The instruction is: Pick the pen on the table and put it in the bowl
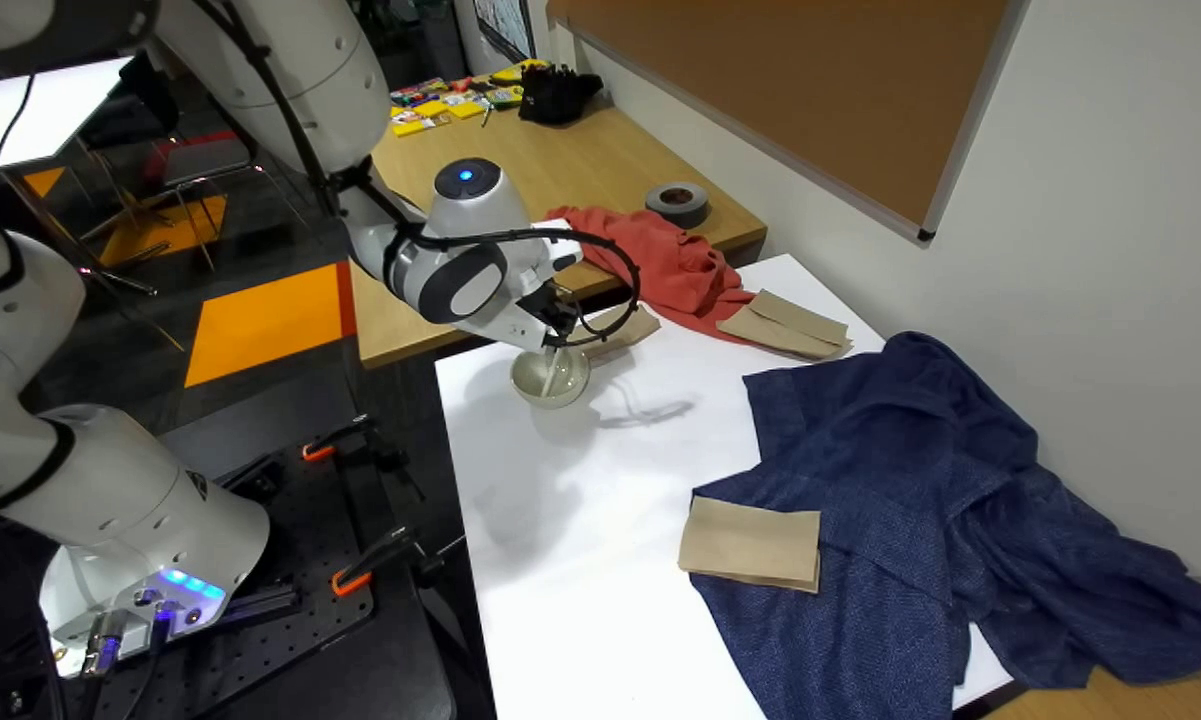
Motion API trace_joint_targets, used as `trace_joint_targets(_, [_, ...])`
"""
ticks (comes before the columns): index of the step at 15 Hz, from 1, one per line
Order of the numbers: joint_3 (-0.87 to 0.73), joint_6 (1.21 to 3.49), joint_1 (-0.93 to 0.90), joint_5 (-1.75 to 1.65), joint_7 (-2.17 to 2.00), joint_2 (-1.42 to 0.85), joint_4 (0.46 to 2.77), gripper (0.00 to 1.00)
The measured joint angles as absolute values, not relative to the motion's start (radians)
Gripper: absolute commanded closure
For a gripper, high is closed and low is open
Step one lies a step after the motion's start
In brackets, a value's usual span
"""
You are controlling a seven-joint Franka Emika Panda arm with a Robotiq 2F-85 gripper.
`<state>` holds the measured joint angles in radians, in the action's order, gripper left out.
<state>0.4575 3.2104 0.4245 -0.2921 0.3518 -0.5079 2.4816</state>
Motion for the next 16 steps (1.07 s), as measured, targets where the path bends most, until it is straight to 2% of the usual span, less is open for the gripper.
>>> trace_joint_targets(3, [0.458, 3.219, 0.426, -0.293, 0.352, -0.508, 2.482, 0.01])
trace_joint_targets(16, [0.642, 3.338, 0.650, -0.348, 0.352, -0.435, 2.542, 0.00])
